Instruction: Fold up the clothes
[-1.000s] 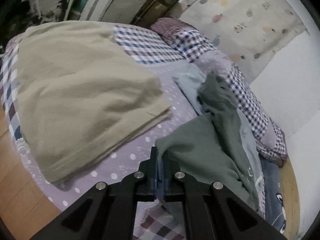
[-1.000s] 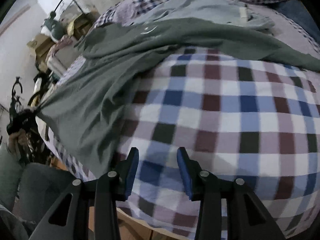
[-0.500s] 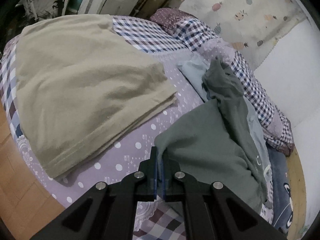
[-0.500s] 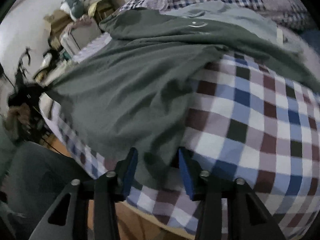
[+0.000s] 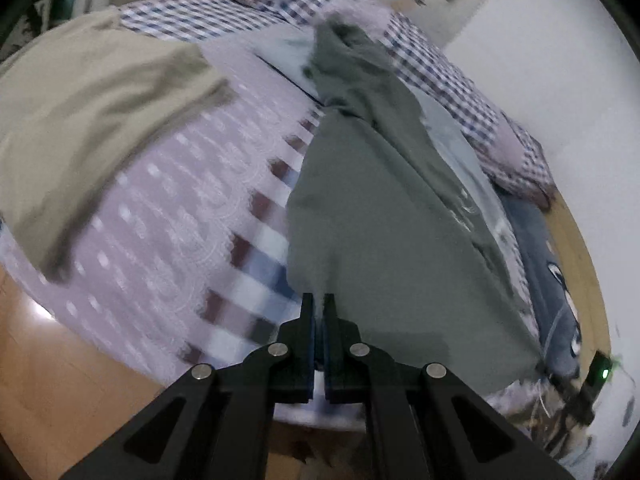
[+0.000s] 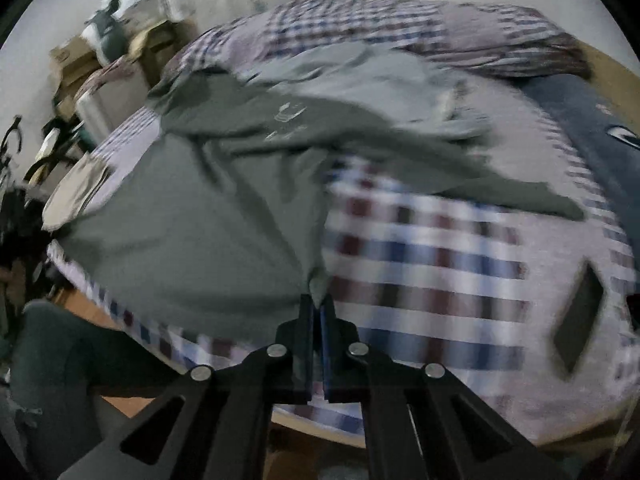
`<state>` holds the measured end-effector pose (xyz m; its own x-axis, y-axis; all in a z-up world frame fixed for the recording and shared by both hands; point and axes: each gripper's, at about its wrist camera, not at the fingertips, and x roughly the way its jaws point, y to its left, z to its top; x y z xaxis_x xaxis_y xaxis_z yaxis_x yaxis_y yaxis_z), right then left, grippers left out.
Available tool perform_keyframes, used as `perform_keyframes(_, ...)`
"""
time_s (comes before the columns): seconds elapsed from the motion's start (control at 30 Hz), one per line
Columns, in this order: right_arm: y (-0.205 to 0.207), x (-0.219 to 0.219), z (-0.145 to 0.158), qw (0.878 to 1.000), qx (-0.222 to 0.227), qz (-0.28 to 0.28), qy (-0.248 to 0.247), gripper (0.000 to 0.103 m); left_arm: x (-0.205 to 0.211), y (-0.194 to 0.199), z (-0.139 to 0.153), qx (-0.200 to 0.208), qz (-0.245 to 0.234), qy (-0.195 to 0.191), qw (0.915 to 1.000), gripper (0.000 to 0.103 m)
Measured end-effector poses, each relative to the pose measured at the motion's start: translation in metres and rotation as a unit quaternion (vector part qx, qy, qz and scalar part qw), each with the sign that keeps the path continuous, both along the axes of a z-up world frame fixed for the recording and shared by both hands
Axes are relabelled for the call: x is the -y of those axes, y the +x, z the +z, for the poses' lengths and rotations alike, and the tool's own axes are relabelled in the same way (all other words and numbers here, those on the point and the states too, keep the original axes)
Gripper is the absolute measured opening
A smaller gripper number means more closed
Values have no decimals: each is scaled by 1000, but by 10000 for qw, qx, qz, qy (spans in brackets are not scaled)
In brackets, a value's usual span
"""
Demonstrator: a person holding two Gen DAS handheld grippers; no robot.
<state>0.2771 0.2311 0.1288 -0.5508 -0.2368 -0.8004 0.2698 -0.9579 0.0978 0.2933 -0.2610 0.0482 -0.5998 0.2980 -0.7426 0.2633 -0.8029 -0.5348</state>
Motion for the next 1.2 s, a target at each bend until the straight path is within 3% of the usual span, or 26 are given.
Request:
perform_keyframes(0.1,12,-7,7,9999,114,-12,-35,0,0,12,-3,69,118,55,9999,1)
perform_keyframes(0.33,14,23,-54,9924,1109,188,492,2,15,20,-19,838,411,-292,9952,2)
perform_keyframes(0.43,11,18,-54,9904,1234,10,626,6,13,23,-21,1043,373,-475,9927,3)
perform_keyframes(0.5,8,9,-45,9907,1205,-132,620,13,18,27,-20,1107,436,-574,9912,6)
perform_keyframes(0.57,3,-8,-28,9930,1030,-349,453,34,25,32,-15,1114,527,-649,9902,10)
perform_keyframes(0.6,-2,-19,-19,9941,898,-496,351,38,28,34,-11,1062,576,-674,9904,13)
perform_keyframes(0.67,-15,-45,-3,9940,628,-892,110,47,37,39,-1,827,704,-642,9920,35)
perform_keyframes(0.77,-37,-77,13,9893,326,-1420,-107,51,40,34,25,277,794,-618,9945,58)
perform_keyframes(0.97,-92,-140,25,9702,-137,-2373,-465,59,7,-10,75,-897,410,-634,9931,77)
perform_keyframes(1.2,-171,-230,16,9452,-224,-3162,-780,62,-76,-112,88,-1629,-616,-211,9845,80)
